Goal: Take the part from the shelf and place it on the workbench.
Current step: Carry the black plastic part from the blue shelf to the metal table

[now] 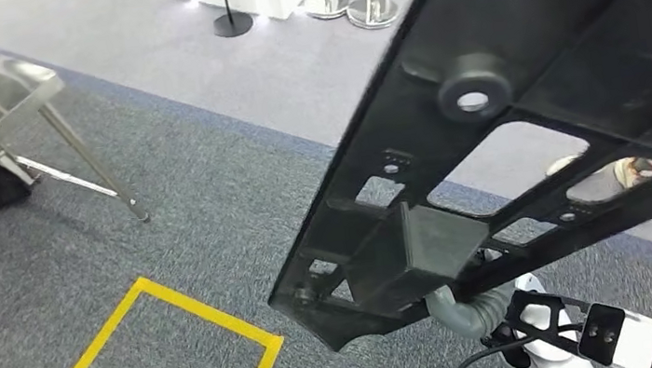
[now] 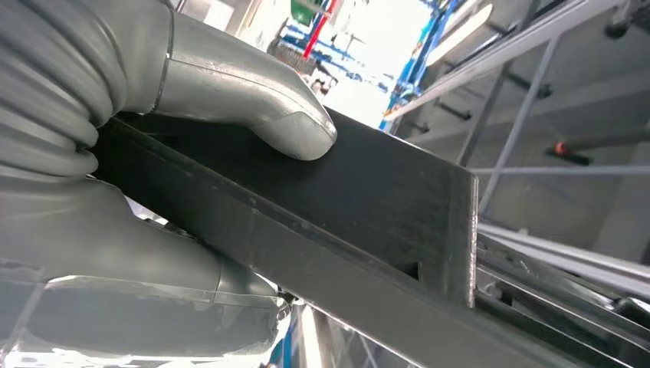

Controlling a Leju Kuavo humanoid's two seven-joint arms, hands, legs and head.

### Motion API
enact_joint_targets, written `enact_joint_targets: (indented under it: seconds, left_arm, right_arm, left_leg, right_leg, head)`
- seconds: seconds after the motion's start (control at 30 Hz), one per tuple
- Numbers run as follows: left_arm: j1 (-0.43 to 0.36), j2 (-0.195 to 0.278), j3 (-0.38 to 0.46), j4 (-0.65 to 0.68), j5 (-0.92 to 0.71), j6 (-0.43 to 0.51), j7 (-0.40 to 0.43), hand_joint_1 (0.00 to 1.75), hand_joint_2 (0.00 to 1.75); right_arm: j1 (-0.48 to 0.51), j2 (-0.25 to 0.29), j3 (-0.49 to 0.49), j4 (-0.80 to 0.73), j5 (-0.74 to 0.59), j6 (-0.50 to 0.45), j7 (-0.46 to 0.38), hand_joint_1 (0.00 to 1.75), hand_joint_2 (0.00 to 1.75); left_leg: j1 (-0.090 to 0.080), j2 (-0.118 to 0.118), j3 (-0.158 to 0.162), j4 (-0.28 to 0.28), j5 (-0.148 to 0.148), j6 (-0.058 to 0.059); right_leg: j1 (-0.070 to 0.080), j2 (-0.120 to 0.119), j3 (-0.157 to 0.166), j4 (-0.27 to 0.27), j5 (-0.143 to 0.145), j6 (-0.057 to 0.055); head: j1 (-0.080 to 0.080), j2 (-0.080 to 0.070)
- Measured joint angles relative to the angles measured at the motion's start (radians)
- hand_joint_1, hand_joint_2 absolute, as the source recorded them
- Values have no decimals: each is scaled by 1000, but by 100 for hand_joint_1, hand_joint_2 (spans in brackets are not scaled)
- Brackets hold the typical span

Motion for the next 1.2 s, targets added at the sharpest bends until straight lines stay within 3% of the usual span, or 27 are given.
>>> enact_joint_targets:
  seconds: [0.07,0.1,0.13,0.17,0.23,0.3,0.37,0.4,0.47,0.5,0.53,0.6,0.63,0.67,0.73,0.8,0.87,0.9,0.97,1.03,1.1,1.13,1.2]
  left_arm:
    - [-3,0,2,0,0,-1,0,0,175]
    - [-2,0,4,0,0,-2,0,0,175]
    - [-1,0,5,0,0,-2,0,0,175]
    - [-1,0,7,0,0,-2,0,0,175]
    - [-2,-2,10,0,1,-3,0,0,175]
    - [-4,-5,11,0,2,-3,0,0,175]
    - [-1,-4,11,0,3,-2,0,0,175]
    - [2,-4,12,0,3,-1,0,0,175]
    - [2,-4,12,0,3,-1,0,0,175]
    - [0,-5,12,0,3,-1,0,0,175]
    - [-3,-5,12,0,3,-1,0,0,175]
    - [-4,-5,12,0,3,-1,-1,0,175]
    - [-2,-5,12,0,3,-1,-1,0,175]
    - [-1,-4,12,0,3,-1,-2,0,175]
    - [-1,-4,12,0,3,-1,-4,0,175]
    - [-2,-4,12,0,3,-1,-6,0,175]
    - [0,-4,12,0,3,-2,-7,0,175]
    - [2,-4,12,0,3,-2,-7,0,175]
    - [1,-4,13,0,3,-2,-7,0,175]
    - [-3,-4,13,0,3,-3,-7,0,175]
    - [-5,-4,13,0,3,-4,-7,0,175]
    - [-5,-4,13,0,3,-4,-7,0,175]
    - [-3,-5,14,0,3,-4,-7,0,175]
  right_arm:
    - [1,-4,-2,0,0,6,3,175,175]
    - [1,-6,-3,0,1,8,5,175,175]
    - [0,-7,-3,0,1,10,6,175,175]
    - [-2,-8,-3,0,1,10,7,175,175]
    - [-8,-9,-3,0,1,12,8,175,175]
    - [-13,-11,-4,1,1,13,8,175,175]
    - [-17,-11,-4,3,0,16,8,175,175]
    - [-20,-11,-4,5,0,18,8,175,175]
    - [-26,-11,-4,8,-2,23,7,175,175]
    - [-28,-11,-4,10,-3,25,7,175,175]
    - [-28,-12,-4,11,-3,27,6,175,175]
    - [-28,-12,-5,16,-3,28,7,175,175]
    - [-28,-12,-5,18,-4,29,6,175,175]
    - [-28,-12,-5,20,-4,30,6,175,175]
    - [-28,-12,-5,22,-6,32,4,175,175]
    - [-28,-12,-5,22,-6,35,1,175,175]
    - [-28,-12,-6,22,-6,36,0,175,175]
    - [-28,-12,-6,22,-5,37,0,175,175]
    - [-28,-12,-6,22,-4,38,-1,175,175]
    - [-26,-12,-8,22,-2,40,-1,175,175]
    - [-21,-12,-10,25,-1,42,-1,175,175]
    - [-20,-12,-11,27,0,43,-1,175,175]
    - [-19,-12,-11,28,0,43,-1,175,175]
  left_leg:
    - [-2,-25,-3,1,2,3]
    - [-3,-39,-4,2,2,4]
    - [-4,-53,-5,4,3,4]
    - [-4,-68,-5,6,3,3]
    - [-4,-95,-8,11,3,-1]
    - [-3,-119,-16,13,6,-12]
    - [-1,-142,-23,10,10,-26]
    - [-2,-134,-26,14,8,-31]
    - [-6,-78,-53,67,-25,-37]
    - [-5,-42,-81,124,-57,-40]
    - [-4,-20,-113,192,-89,-43]
    - [0,-5,-156,286,-118,-50]
    - [2,-2,-151,280,-105,-53]
    - [4,5,-125,235,-77,-55]
    - [2,42,-50,96,-25,-53]
    - [-3,63,-13,23,-12,-39]
    - [-6,45,-14,19,-13,-23]
    - [-5,35,-13,17,-12,-17]
    - [-3,16,-11,12,-8,-7]
    - [-2,-5,-12,12,-5,0]
    - [-5,-32,-13,12,-4,2]
    - [-6,-46,-13,12,-4,2]
    - [-7,-75,-11,12,-3,1]
  right_leg:
    - [-1,24,-67,131,-50,1]
    - [-1,28,-83,156,-49,0]
    - [-1,31,-79,142,-27,-2]
    - [0,40,-57,88,11,-5]
    - [-3,88,4,-54,79,-15]
    - [-3,119,33,-126,98,-20]
    - [-2,100,36,-135,99,-25]
    - [-4,88,39,-140,102,-31]
    - [-8,59,44,-152,107,-42]
    - [-6,43,45,-153,107,-46]
    - [-4,27,45,-153,106,-48]
    - [-2,-4,45,-151,103,-48]
    - [-3,-18,45,-150,101,-46]
    - [-3,-31,47,-148,98,-44]
    - [0,-55,51,-142,89,-35]
    - [5,-73,54,-138,82,-24]
    - [6,-89,59,-139,80,-13]
    - [3,-84,61,-136,75,-7]
    - [-3,-39,44,-92,42,4]
    - [-5,11,-17,33,-23,7]
    - [-5,25,-79,147,-56,5]
    - [-5,28,-86,153,-43,3]
    - [-4,45,-45,53,28,-9]
  head:
    - [0,0]
    - [0,0]
    - [0,0]
    - [0,0]
    - [0,0]
    - [0,0]
    - [0,0]
    - [0,0]
    - [0,0]
    - [0,0]
    - [0,0]
    - [0,0]
    - [0,0]
    - [0,0]
    - [0,0]
    - [0,0]
    - [0,0]
    - [0,0]
    - [0,0]
    - [0,0]
    - [0,0]
    - [0,0]
    - [0,0]
